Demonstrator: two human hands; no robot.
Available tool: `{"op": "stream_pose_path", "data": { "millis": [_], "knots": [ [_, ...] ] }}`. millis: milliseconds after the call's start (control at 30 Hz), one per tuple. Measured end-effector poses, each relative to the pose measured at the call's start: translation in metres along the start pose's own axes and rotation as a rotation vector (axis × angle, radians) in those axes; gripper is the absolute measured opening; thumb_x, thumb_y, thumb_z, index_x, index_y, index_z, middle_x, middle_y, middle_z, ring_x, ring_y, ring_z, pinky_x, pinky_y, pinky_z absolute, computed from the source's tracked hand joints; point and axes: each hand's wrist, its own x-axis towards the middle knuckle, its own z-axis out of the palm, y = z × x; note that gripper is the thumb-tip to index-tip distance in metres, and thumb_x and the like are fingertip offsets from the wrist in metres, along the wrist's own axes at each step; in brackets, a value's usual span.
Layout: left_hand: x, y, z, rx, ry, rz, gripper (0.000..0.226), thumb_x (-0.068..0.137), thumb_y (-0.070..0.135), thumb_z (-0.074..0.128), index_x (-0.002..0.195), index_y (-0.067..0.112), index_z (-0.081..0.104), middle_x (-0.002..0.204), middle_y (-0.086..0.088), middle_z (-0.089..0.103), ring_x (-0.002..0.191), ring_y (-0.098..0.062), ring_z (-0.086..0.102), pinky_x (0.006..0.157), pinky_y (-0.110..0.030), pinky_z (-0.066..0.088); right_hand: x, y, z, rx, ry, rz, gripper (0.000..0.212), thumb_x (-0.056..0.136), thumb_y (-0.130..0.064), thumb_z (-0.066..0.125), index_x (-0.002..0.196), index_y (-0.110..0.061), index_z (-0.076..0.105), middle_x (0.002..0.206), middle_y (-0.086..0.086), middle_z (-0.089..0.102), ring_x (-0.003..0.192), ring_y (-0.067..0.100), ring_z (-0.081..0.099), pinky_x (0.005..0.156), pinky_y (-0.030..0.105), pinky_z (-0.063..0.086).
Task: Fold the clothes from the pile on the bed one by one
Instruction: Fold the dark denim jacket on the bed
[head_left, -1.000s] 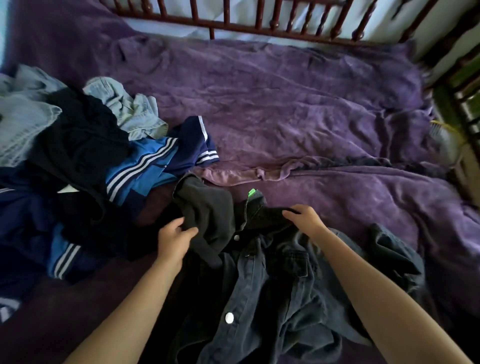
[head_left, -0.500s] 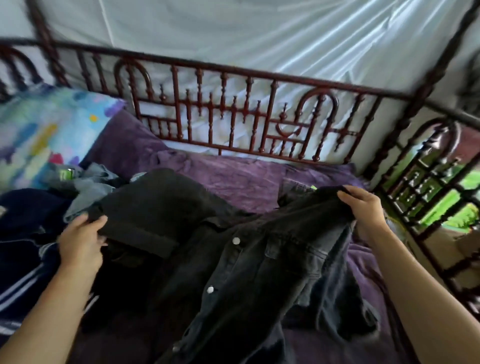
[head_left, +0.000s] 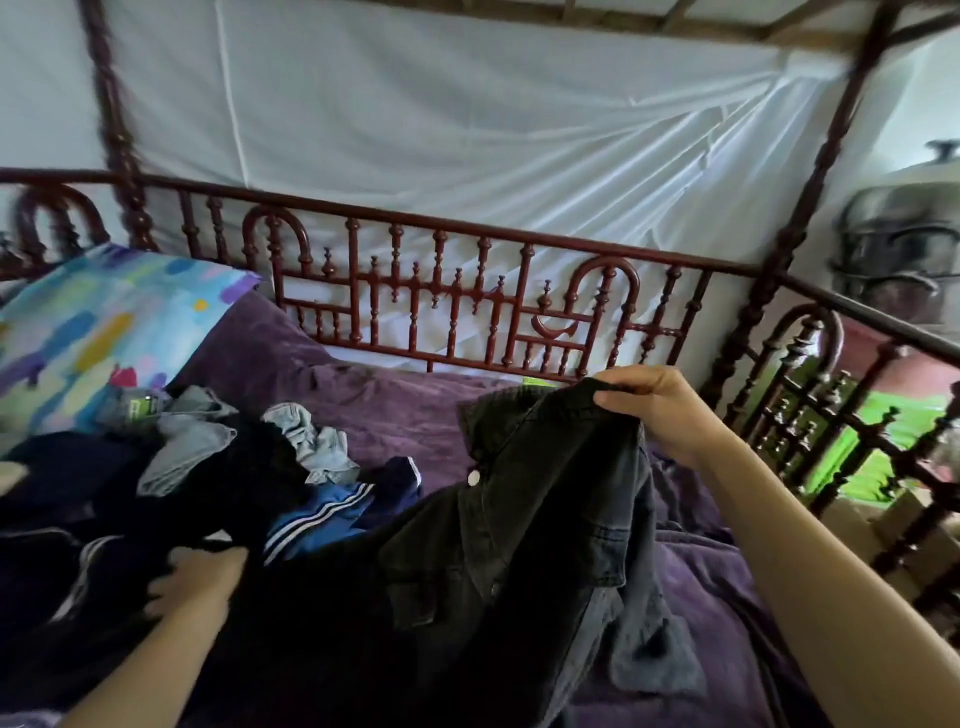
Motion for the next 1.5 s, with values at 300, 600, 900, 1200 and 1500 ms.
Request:
{"op": "stream_pose_path", "data": {
  "millis": [300,600,900,1200,1500],
  "knots": [
    [-0.088,0.062,0.069,-0.038,-0.954,0.664,0.057,0.09,-0.006,0.049,0.141,0.015,0.036,0.139,-0.003,0.045,0.125,-0.017,0.045,0.089,-0.021,0.04,-0.031,-0.041,0.004,0.065,-0.163,-0.162,0.027,0.072,0.001,0.058,0.074,-0.018,0.077,0.072,-0.006,0.067,0.072,0.009,0.065,0.071,0.018,0.052],
    [-0.124,0.084,0.087,0.307,-1.368,0.418,0.039,0.085,0.042,0.061,0.113,0.016,0.068,0.12,-0.005,0.065,0.115,-0.023,0.059,0.105,-0.038,0.042,-0.057,-0.057,-0.02,0.176,-0.127,-0.189,0.019,0.069,0.003,0.061,0.068,-0.009,0.076,0.065,-0.001,0.061,0.062,0.011,0.06,0.062,0.02,0.05],
    [-0.1,0.112,0.07,-0.095,-1.065,0.767,0.015,0.088,0.006,0.061,0.075,0.011,0.068,0.067,0.006,0.069,0.067,-0.008,0.063,0.059,-0.012,0.047,-0.076,-0.027,-0.058,0.17,0.136,-0.053,0.029,0.069,0.007,0.054,0.067,-0.012,0.076,0.069,-0.002,0.068,0.065,0.011,0.067,0.062,0.02,0.055],
    [-0.101,0.134,0.014,-0.473,-0.615,0.918,0.015,0.087,-0.004,0.057,0.083,0.011,0.059,0.082,-0.003,0.063,0.08,-0.019,0.058,0.079,-0.031,0.045,-0.061,0.025,-0.05,-0.139,0.522,0.125,0.03,0.079,0.011,0.064,0.073,-0.018,0.072,0.063,-0.01,0.07,0.06,0.0,0.065,0.061,0.012,0.053],
    [-0.116,0.167,-0.029,-0.646,-0.431,0.978,0.029,0.085,-0.002,0.06,0.077,0.025,0.06,0.081,0.005,0.063,0.077,-0.009,0.058,0.072,-0.023,0.044,-0.041,-0.01,-0.037,-0.21,0.654,-0.007,0.024,0.074,0.002,0.072,0.067,-0.019,0.064,0.066,-0.006,0.064,0.062,0.009,0.061,0.056,0.014,0.051]
  ]
}}
